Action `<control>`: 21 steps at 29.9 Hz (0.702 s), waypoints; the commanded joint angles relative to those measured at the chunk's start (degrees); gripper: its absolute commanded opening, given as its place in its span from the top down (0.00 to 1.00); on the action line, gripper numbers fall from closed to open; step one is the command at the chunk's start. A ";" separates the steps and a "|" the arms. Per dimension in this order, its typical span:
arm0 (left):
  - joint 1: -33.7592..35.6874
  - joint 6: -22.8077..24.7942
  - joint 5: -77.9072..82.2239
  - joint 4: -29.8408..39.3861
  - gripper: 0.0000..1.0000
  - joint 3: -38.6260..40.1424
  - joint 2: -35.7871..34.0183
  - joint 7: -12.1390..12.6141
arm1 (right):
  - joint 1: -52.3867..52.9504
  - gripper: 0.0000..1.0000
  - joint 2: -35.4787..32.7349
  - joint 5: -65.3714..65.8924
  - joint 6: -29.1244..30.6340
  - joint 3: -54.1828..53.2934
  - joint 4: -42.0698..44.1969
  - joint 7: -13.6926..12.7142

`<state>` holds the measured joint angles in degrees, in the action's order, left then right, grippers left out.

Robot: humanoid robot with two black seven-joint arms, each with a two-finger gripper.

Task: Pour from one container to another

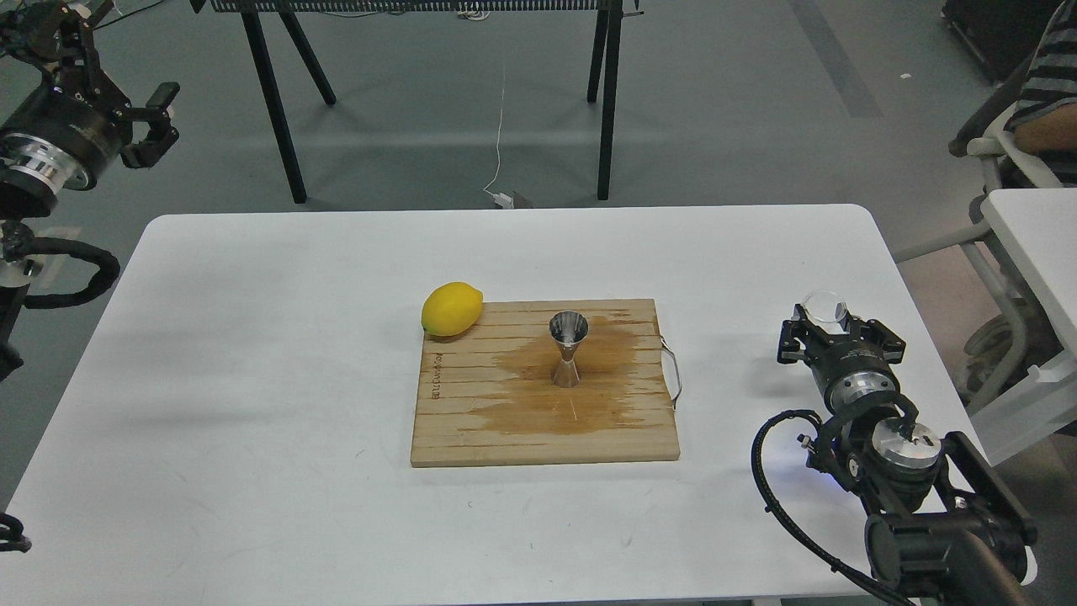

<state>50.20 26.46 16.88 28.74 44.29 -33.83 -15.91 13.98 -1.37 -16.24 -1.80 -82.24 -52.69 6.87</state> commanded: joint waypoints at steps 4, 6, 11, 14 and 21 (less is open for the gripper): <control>0.07 0.00 0.00 0.00 0.01 0.09 -0.01 0.00 | -0.35 0.50 0.84 -0.02 -0.05 -0.02 0.92 0.07; 0.07 0.00 0.00 0.00 0.01 0.09 -0.01 0.00 | -0.35 0.49 0.93 -0.02 0.04 -0.02 0.92 0.08; 0.07 0.00 0.00 0.00 0.01 0.09 -0.01 0.00 | -0.44 0.47 1.37 -0.02 -0.14 0.07 0.92 0.51; 0.07 0.00 0.00 0.00 0.01 0.09 -0.01 0.00 | -0.70 0.43 1.37 -0.02 -0.23 0.07 1.01 0.87; 0.07 0.00 0.00 0.00 0.01 0.18 -0.71 0.00 | -0.62 0.25 1.37 -0.02 -0.49 0.07 2.15 0.87</control>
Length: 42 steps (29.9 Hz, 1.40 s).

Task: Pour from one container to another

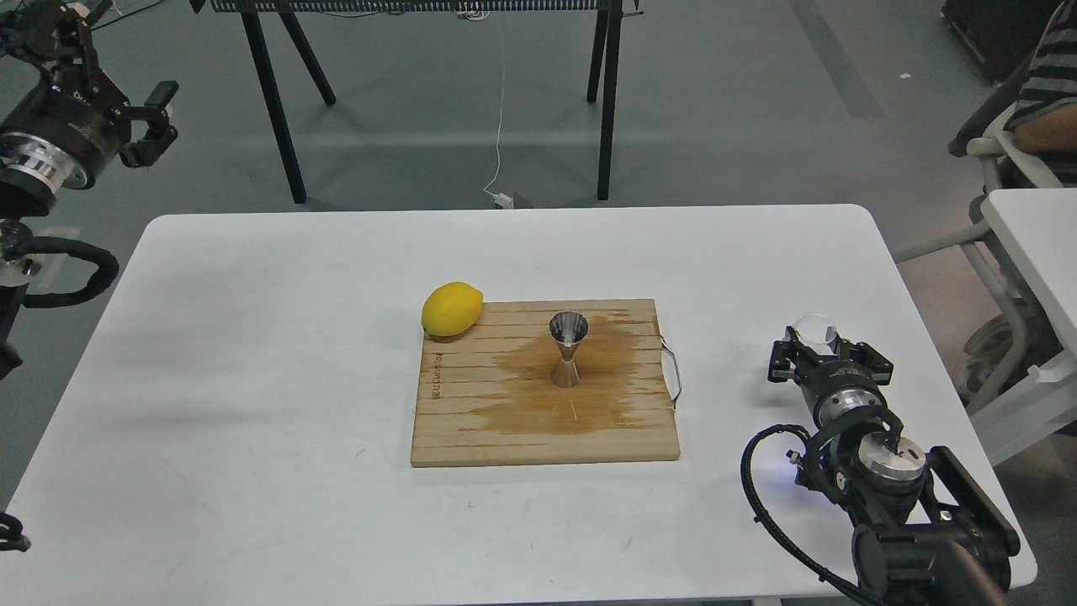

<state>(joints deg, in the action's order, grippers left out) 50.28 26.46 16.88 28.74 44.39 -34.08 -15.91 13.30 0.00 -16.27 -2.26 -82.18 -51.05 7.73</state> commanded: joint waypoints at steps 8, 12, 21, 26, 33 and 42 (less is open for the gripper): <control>-0.01 0.00 0.00 0.00 0.01 0.00 -0.64 0.00 | -0.03 0.11 0.00 0.01 0.06 0.00 0.43 -0.08; -0.01 0.00 0.00 0.00 0.01 0.00 -0.73 0.00 | -0.03 0.07 0.00 -0.08 0.06 -0.08 0.34 -0.08; 0.08 0.00 0.00 0.00 0.01 0.00 -0.90 0.00 | -0.12 0.03 0.00 -0.08 0.24 -0.08 0.16 -0.08; 0.08 0.00 0.00 0.00 0.01 0.00 -0.81 0.09 | -0.21 0.02 0.00 -0.08 0.41 -0.08 0.16 -0.17; 0.35 0.00 0.00 0.00 0.01 0.00 -0.81 0.18 | -0.30 0.02 0.00 0.00 0.41 0.00 0.34 -0.17; 0.35 0.00 0.00 0.00 0.01 -0.01 -0.81 0.09 | -0.56 0.02 0.00 0.01 0.41 0.35 0.43 -0.08</control>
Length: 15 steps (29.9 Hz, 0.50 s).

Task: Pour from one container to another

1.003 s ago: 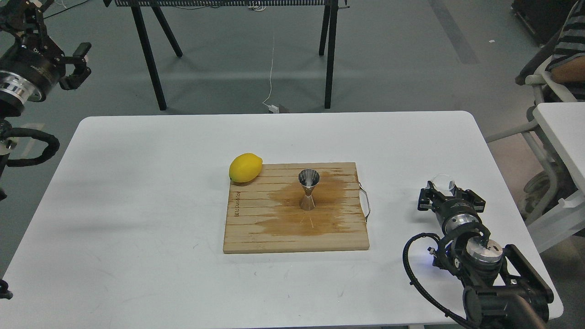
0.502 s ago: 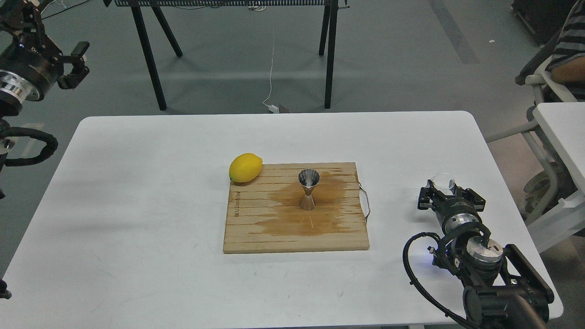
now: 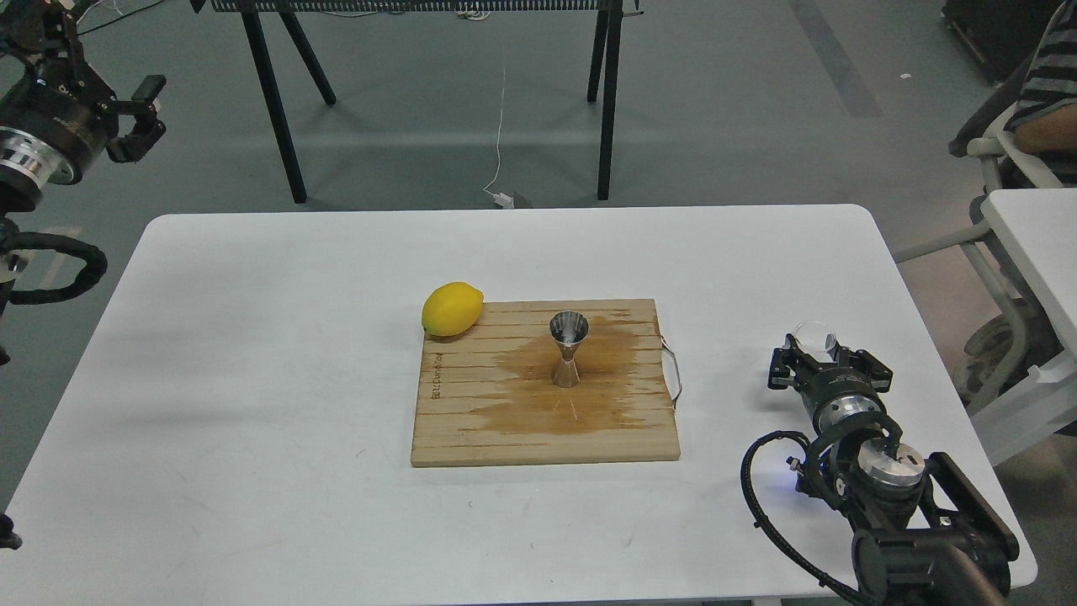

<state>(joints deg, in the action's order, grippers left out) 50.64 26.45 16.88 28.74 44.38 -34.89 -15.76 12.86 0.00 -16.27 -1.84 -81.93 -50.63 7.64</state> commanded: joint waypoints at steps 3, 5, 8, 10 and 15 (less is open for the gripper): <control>-0.01 0.00 0.00 0.00 0.01 0.01 0.00 -0.06 | -0.12 0.02 0.00 0.01 -0.01 0.19 0.09 0.00; -0.01 0.00 0.00 0.00 0.01 0.01 0.00 -0.06 | -0.12 0.01 0.00 0.01 -0.01 0.28 0.09 0.00; -0.01 0.00 0.00 0.00 0.01 -0.08 -0.09 -0.06 | -0.12 0.01 0.00 0.01 -0.01 0.37 0.09 0.09; -0.01 0.00 0.00 0.00 0.01 -0.08 -0.09 -0.06 | -0.03 0.01 0.00 0.01 -0.01 0.37 0.09 0.18; -0.01 0.00 0.00 0.00 0.01 -0.08 -0.09 -0.06 | 0.05 0.16 0.00 0.01 -0.18 0.46 0.18 0.18</control>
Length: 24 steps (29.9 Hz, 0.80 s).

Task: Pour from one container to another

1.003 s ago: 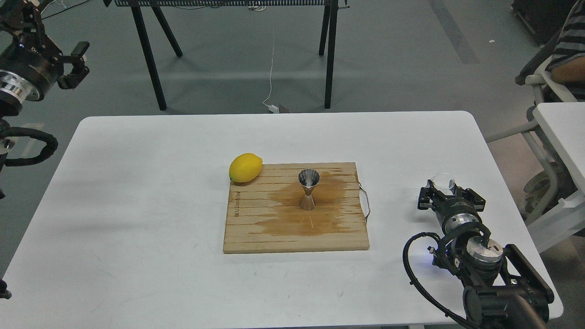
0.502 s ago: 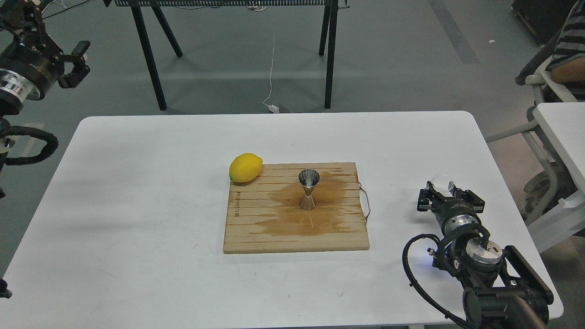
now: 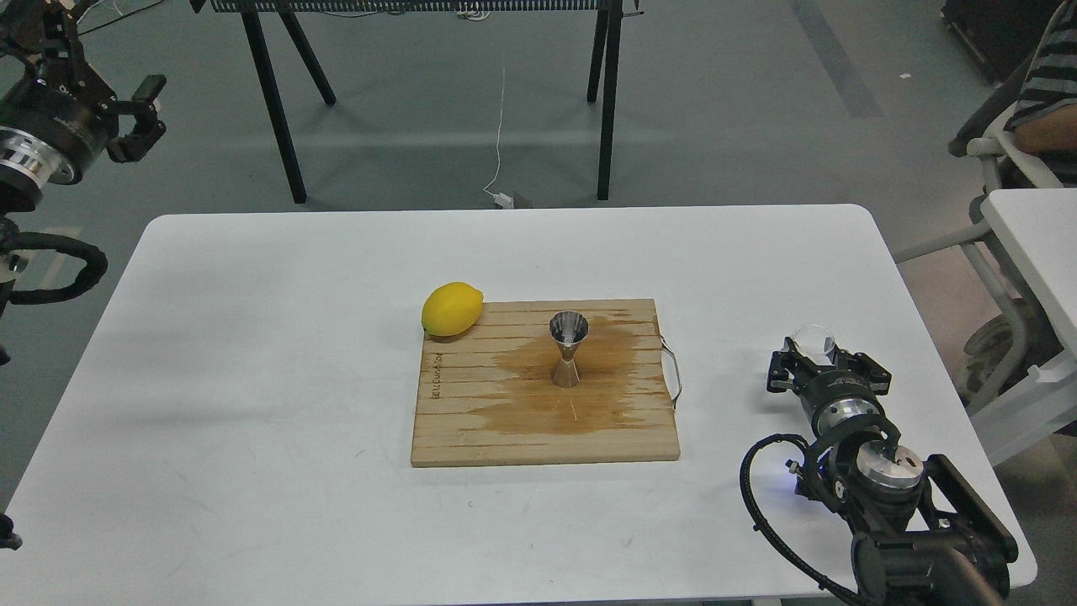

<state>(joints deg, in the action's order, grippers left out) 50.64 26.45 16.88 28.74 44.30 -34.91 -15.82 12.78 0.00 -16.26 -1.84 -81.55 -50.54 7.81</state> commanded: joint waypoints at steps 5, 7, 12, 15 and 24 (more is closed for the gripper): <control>0.07 0.00 0.00 0.00 0.01 0.00 -0.07 0.00 | 0.06 0.50 0.00 0.08 -0.18 0.69 0.17 0.88; 0.07 0.00 0.00 0.00 0.01 0.00 -0.07 0.00 | 0.06 0.52 0.00 0.17 -0.27 0.69 0.52 1.15; 0.25 0.00 0.00 0.00 0.01 0.08 0.02 0.18 | 0.06 0.06 0.00 0.08 0.08 0.52 0.61 1.15; 0.51 -0.09 0.00 0.00 0.01 0.00 0.02 0.18 | 0.14 0.03 0.00 0.08 0.08 0.43 0.53 1.06; 0.86 -0.35 0.00 0.00 0.01 -0.09 0.11 0.18 | 0.14 0.01 0.00 0.00 0.35 0.51 0.09 1.06</control>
<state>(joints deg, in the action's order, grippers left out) 51.32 26.12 16.88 28.74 44.28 -34.81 -15.64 12.91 0.00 -16.23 -1.58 -81.12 -50.29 8.88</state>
